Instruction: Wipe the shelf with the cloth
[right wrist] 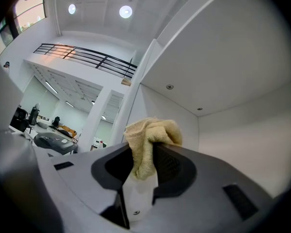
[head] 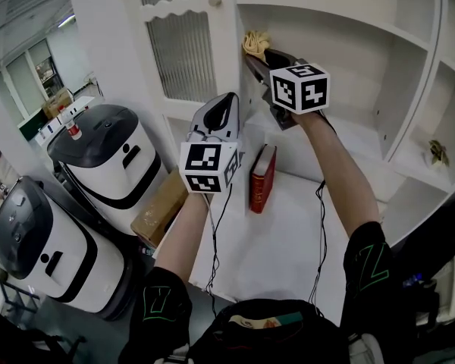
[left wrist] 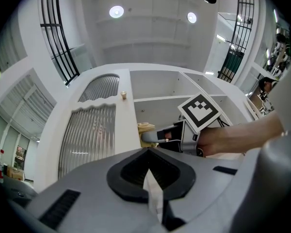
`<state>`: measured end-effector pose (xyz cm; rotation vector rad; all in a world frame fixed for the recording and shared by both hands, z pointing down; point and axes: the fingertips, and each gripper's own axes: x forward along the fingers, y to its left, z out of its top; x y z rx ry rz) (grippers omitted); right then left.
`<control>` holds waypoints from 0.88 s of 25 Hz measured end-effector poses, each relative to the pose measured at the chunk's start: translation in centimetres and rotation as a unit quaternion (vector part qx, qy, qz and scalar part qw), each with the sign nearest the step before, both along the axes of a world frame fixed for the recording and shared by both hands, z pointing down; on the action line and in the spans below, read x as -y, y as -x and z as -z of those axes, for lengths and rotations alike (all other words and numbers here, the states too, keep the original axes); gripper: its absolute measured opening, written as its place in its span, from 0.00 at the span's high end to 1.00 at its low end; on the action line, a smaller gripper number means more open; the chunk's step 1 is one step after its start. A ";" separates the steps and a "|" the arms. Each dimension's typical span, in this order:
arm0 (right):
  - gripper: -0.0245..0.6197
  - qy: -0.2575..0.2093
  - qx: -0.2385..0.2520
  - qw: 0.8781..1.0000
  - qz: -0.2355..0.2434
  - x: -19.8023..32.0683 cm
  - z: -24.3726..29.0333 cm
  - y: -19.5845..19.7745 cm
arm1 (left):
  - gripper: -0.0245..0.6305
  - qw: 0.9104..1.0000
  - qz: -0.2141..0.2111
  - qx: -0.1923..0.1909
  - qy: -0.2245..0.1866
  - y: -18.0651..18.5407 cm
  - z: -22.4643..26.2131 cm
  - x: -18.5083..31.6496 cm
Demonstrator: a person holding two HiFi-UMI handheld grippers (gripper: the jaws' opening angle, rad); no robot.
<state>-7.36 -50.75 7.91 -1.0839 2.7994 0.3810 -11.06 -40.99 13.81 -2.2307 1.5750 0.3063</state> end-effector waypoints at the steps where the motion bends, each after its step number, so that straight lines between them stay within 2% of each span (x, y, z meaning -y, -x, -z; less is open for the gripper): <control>1: 0.78 -0.002 -0.002 1.000 0.003 -0.4 0.0 0.1 | 0.96 1.000 -0.001 -0.001 0.001 -0.1 -0.1 -0.1; 13: 0.78 -0.012 -0.006 0.999 0.030 -4.3 -1.5 0.9 | 0.96 1.000 -0.006 -0.003 0.020 -0.6 -1.7 -0.8; 22: 0.78 -0.013 -0.013 0.996 0.089 -7.2 -3.1 0.8 | 0.96 0.999 -0.006 0.002 0.032 -0.8 -2.8 -0.8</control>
